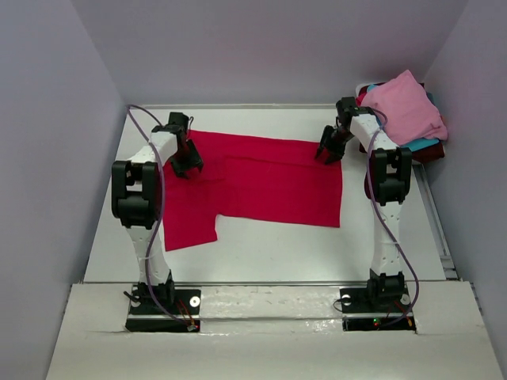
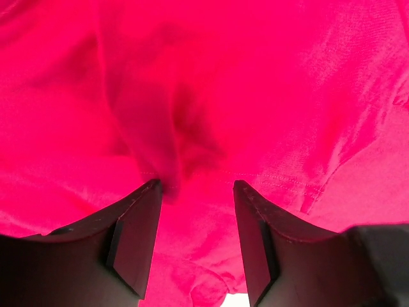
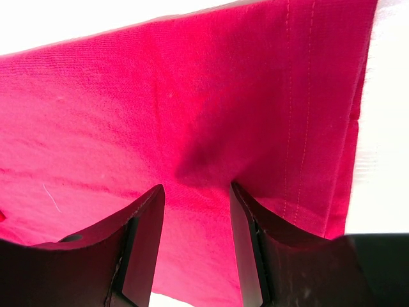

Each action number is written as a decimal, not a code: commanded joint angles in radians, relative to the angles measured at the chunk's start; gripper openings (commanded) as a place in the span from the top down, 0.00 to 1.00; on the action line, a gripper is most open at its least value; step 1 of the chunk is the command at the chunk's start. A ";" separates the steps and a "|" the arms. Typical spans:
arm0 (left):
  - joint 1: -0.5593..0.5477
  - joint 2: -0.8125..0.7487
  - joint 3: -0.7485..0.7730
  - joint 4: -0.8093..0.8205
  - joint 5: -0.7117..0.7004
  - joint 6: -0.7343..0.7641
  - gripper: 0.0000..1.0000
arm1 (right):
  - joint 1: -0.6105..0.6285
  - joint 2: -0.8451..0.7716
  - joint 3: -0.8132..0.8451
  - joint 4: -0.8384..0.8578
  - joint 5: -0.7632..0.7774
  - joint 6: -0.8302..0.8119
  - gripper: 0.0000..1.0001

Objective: Fold and stack the t-shirts
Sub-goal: Fold the tshirt

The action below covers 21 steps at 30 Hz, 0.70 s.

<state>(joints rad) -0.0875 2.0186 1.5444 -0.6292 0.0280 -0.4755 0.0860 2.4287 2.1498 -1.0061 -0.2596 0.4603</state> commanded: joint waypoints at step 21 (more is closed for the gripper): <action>-0.075 0.089 0.174 -0.050 0.001 0.038 0.40 | 0.024 -0.117 -0.102 -0.019 -0.075 -0.011 0.49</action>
<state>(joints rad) -0.1680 2.0613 1.7287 -0.6399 -0.0074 -0.4431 0.0872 2.3974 2.0823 -1.0088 -0.3099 0.4603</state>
